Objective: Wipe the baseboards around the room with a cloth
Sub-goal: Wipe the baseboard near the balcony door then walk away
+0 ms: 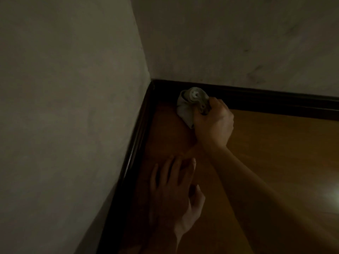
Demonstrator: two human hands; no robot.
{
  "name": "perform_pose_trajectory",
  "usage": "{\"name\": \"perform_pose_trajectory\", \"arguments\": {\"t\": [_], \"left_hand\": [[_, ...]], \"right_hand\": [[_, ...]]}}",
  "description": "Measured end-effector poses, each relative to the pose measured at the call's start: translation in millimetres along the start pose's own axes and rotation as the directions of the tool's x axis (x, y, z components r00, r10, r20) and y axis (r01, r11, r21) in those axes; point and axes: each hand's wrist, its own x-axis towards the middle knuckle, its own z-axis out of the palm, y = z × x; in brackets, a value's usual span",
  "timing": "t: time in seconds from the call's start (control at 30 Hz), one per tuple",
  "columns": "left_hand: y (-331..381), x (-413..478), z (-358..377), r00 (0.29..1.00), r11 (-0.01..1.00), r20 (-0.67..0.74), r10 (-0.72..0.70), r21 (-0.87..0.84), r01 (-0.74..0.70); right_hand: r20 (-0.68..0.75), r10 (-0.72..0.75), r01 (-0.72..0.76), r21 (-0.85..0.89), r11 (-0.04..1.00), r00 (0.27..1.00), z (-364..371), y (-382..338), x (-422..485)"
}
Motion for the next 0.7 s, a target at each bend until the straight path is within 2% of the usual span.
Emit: {"name": "perform_pose_trajectory", "arguments": {"t": [0.07, 0.2, 0.33, 0.5, 0.7], "left_hand": [[0, 1, 1, 1.0, 1.0, 0.011, -0.004, 0.016, 0.004], [1, -2, 0, 1.0, 1.0, 0.031, 0.0, 0.022, -0.001], [1, 1, -1, 0.999, 0.999, 0.052, -0.009, 0.031, 0.008], [1, -1, -3, 0.996, 1.0, 0.088, -0.019, 0.018, 0.017], [1, -1, -2, 0.999, 0.999, 0.033, 0.0, 0.038, -0.001]], "right_hand": [[-0.036, 0.031, -0.031, 0.007, 1.0, 0.999, -3, 1, -2], [0.067, -0.054, 0.056, -0.034, 0.998, 0.996, 1, -7, -1], [-0.018, 0.016, -0.016, -0.003, 1.0, 1.0, -5, -2, -1], [0.058, -0.095, 0.095, 0.005, 0.995, 0.994, -5, -14, -2], [-0.082, 0.085, -0.089, -0.052, 0.995, 0.993, -23, 21, 4]]}}
